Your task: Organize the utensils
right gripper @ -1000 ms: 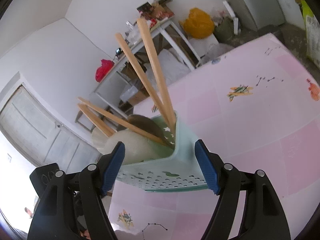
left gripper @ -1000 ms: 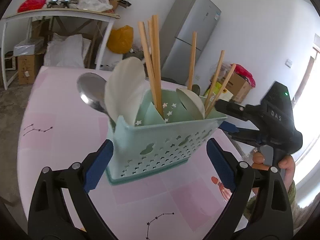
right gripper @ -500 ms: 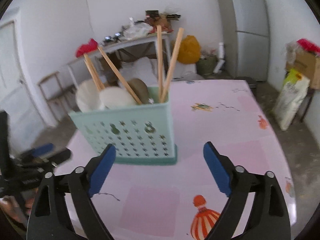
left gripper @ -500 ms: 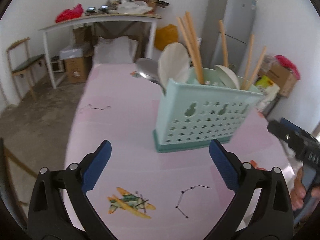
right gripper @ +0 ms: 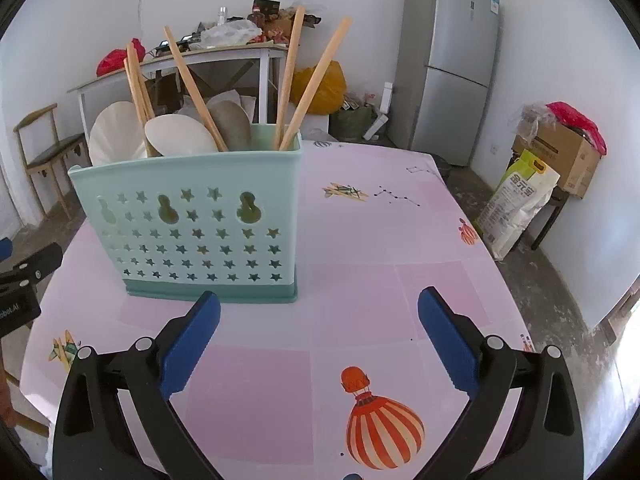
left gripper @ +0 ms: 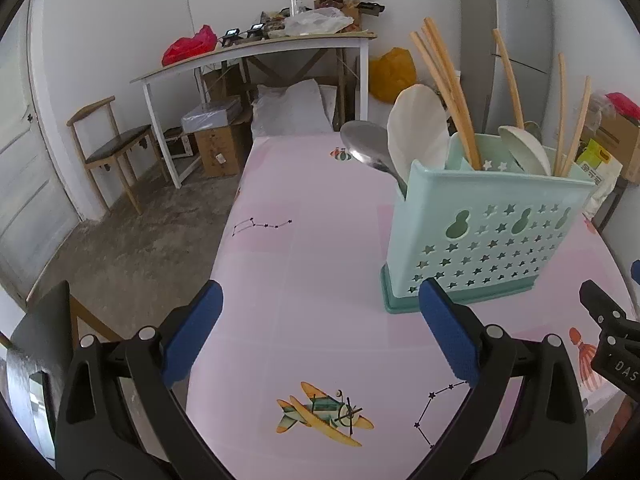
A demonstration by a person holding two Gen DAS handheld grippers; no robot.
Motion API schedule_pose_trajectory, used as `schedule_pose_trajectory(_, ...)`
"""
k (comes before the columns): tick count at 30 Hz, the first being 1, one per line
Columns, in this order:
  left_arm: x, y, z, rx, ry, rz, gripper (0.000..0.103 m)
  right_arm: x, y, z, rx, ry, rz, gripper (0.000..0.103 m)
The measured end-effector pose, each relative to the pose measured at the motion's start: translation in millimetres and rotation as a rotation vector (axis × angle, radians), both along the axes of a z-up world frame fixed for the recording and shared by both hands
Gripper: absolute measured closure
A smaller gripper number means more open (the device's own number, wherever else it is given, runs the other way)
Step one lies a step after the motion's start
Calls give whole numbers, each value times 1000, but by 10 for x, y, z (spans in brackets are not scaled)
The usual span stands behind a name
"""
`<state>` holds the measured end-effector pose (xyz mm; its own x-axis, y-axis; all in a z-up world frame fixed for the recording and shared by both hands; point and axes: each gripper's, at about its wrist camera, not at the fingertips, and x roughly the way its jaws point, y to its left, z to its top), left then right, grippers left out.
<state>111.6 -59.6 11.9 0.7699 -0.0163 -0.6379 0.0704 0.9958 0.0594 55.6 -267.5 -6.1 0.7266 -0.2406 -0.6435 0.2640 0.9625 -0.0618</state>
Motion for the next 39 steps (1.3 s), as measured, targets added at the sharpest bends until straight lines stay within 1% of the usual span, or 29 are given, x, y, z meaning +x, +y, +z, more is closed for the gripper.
schedule_pose_trajectory(7,36,9,-23,-1,37,45,9,108,61,-1,-8,13,-1,7)
schedule_pose_trajectory(12,12,32,21,-6,17,92,9,133,80,28,-7,13,-4,7)
schedule_pose_trajectory(17,-5,9,8,-2,27,84,9,130,71,37,-4,11,-1,7)
schedule_pose_trajectory(21,1,40,2,-21,43,97,8,121,74,54,-1,11,-1,7)
schedule_pose_trajectory(29,-1,79,-33,-35,74,112,9,115,90,46,-2,15,1,7)
schedule_pose_trajectory(39,-38,1,1,-2,48,80,9,141,92,48,-5,19,3,7)
